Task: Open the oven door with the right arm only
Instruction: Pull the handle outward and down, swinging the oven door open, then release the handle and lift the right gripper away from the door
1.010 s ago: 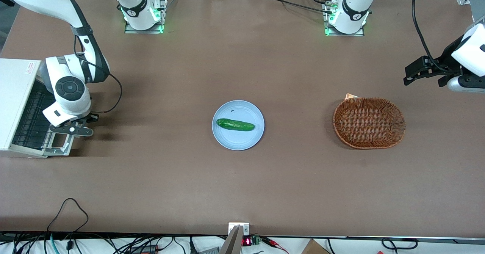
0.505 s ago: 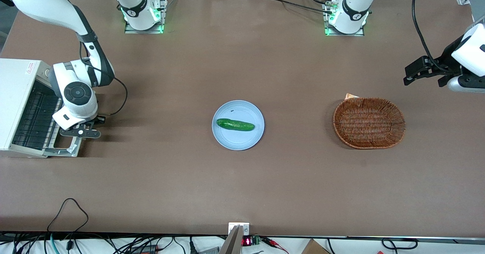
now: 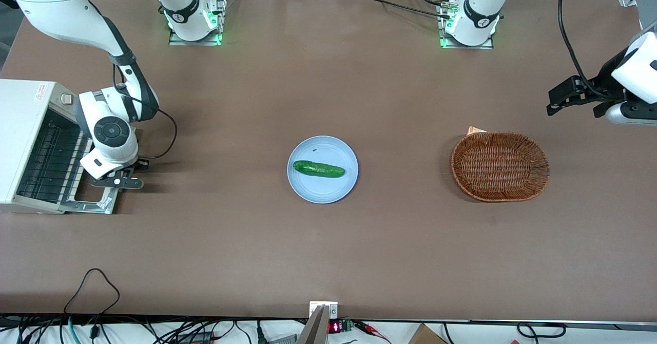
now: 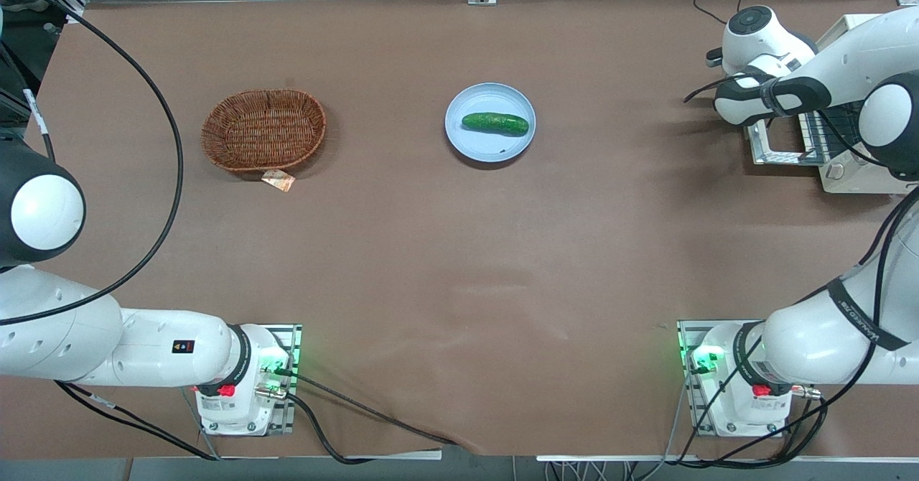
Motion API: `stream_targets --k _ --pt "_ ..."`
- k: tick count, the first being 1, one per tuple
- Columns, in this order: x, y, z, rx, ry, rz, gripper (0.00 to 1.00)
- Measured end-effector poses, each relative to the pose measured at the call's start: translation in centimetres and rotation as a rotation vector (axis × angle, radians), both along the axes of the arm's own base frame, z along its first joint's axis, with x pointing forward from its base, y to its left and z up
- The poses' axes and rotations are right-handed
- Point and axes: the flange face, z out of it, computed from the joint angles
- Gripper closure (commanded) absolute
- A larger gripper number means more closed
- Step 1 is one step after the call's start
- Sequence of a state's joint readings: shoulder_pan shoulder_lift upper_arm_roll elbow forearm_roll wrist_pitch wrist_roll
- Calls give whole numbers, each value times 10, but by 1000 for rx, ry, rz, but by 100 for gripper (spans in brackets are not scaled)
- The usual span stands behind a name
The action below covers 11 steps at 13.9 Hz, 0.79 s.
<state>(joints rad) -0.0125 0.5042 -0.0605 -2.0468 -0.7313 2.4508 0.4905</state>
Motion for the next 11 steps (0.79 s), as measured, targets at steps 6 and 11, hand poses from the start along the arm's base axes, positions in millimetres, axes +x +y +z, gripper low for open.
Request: stream_targets --k 6,11 --pt "-3 0 -9 2 17 -1 100" --pt "-1 26 -8 32 12 29 100"
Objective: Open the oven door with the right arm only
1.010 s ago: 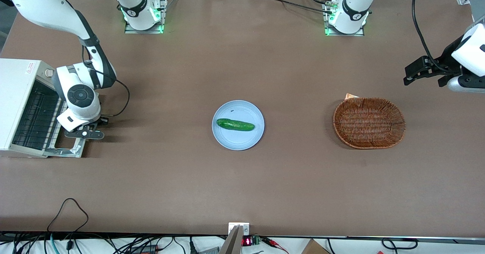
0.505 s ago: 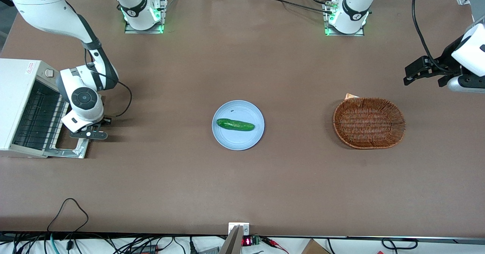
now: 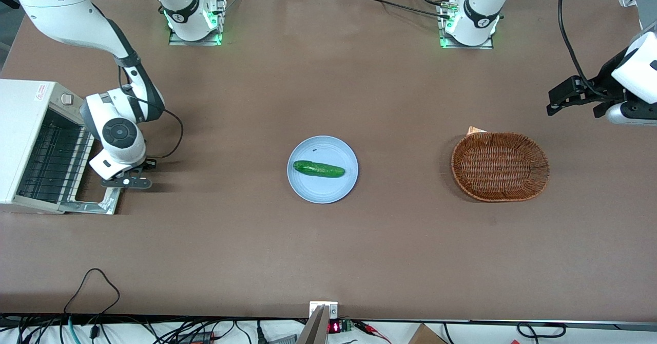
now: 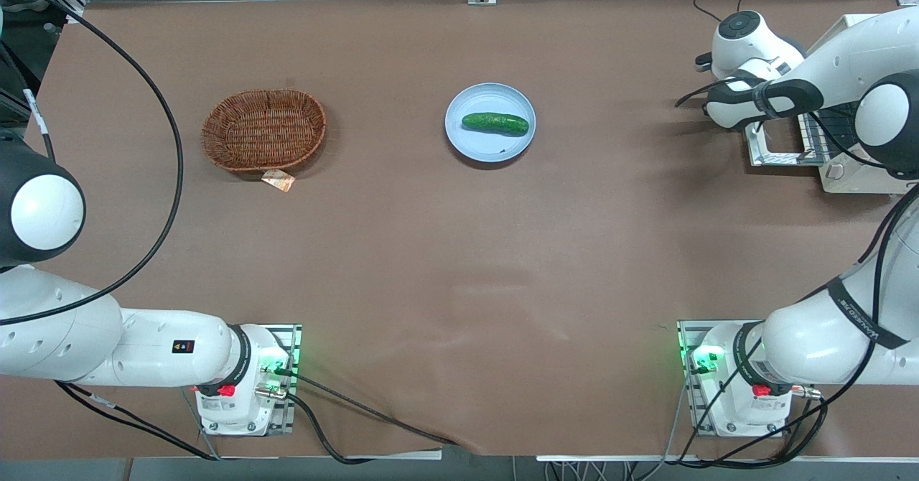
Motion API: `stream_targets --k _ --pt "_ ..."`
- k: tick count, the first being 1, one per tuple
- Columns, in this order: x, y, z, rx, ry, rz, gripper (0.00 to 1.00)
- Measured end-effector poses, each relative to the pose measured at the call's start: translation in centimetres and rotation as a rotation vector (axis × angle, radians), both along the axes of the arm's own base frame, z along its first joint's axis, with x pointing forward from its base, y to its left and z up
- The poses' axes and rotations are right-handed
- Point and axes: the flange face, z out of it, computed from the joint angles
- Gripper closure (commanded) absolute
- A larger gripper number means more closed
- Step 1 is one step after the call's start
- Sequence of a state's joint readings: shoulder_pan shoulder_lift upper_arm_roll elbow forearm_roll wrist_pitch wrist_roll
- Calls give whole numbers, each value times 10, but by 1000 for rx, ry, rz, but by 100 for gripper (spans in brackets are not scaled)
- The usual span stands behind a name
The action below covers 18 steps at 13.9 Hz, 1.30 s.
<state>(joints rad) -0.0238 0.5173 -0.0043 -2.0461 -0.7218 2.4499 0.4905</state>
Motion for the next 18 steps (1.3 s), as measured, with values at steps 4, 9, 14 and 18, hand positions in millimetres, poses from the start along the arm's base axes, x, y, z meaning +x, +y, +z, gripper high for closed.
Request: stream_targets --k 4,9,14,18 --pt "13 31 26 82 -54 -35 100" --pt "23 59 106 214 -132 -119 100" --pt "14 74 195 362 -72 -161 100" --pt "4 76 279 381 -11 -204 95"
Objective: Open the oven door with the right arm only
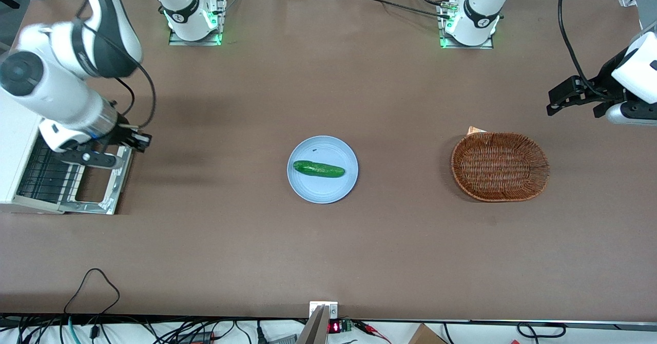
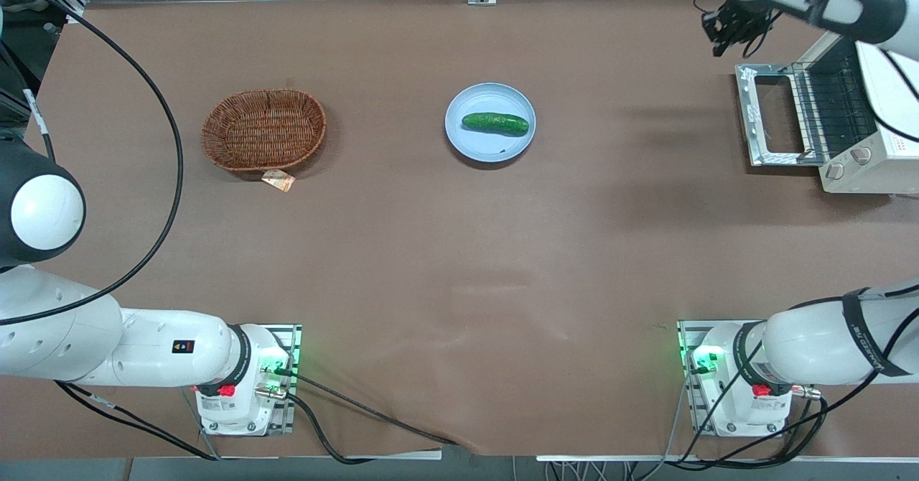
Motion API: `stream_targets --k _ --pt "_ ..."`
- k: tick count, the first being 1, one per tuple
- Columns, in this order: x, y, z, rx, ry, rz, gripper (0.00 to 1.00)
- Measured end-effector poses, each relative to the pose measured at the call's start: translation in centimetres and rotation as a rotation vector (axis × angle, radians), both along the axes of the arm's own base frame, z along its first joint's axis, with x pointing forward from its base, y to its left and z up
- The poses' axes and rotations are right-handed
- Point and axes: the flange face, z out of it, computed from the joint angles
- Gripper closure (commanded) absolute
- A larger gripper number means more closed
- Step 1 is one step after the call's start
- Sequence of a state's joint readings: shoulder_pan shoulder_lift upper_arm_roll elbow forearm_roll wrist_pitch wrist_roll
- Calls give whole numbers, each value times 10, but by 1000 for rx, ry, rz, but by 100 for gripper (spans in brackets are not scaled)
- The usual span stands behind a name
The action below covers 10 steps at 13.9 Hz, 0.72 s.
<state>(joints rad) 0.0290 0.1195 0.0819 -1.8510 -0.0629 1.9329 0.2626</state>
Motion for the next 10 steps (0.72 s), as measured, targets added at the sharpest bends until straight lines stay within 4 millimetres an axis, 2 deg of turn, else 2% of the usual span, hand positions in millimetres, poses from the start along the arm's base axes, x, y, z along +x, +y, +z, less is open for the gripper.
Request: stream_targets --k 1,2,3,4,10 --pt "-2 1 19 0 18 9 77" --pt "-4 3 37 1 29 28 41" --pt "-6 4 52 3 34 47 12" --pt "-7 4 65 3 37 59 2" --pt "-21 4 111 1 13 76 1"
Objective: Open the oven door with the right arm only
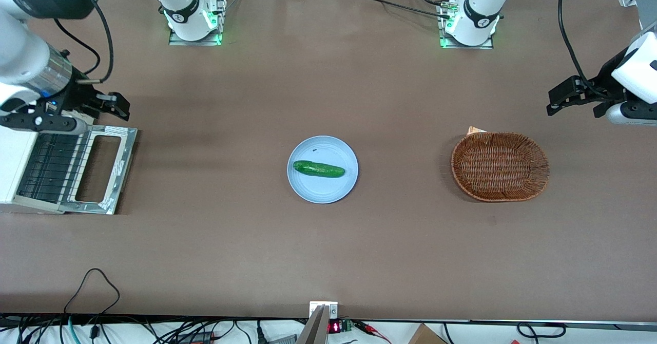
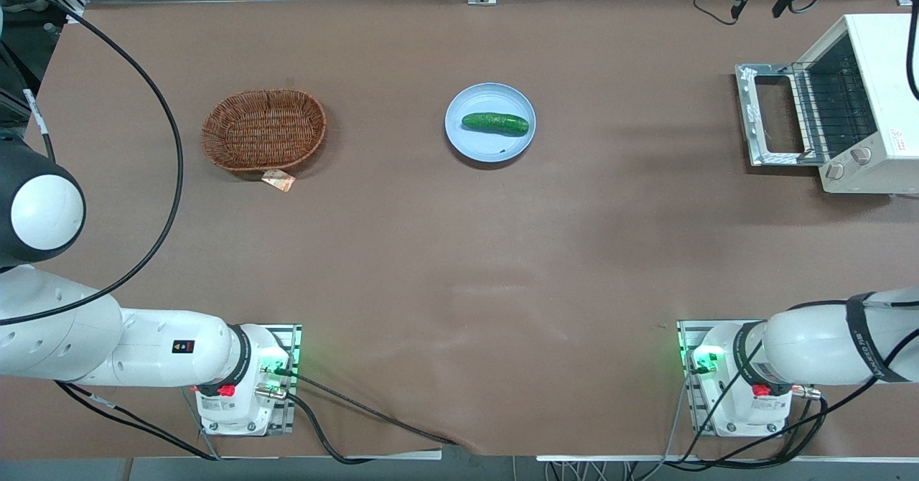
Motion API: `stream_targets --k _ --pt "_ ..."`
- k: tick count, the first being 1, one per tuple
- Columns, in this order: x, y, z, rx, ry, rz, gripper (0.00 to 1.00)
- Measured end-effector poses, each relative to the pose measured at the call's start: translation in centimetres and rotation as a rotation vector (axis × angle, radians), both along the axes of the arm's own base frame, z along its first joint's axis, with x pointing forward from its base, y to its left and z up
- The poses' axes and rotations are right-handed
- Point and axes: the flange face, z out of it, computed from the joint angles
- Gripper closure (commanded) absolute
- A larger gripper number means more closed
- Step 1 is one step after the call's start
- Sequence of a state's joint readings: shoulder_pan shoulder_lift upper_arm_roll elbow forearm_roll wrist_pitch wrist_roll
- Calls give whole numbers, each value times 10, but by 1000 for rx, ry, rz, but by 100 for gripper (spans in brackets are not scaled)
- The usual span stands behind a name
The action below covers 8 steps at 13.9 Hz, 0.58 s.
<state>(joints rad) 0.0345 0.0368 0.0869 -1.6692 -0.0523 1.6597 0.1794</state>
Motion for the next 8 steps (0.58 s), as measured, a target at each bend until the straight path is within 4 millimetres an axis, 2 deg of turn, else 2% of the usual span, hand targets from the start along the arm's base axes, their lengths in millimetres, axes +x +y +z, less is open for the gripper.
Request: stream_targets --k 3,8 --pt "-3 2 18 15 -21 1 1" --pt "-3 8 21 45 -23 28 1"
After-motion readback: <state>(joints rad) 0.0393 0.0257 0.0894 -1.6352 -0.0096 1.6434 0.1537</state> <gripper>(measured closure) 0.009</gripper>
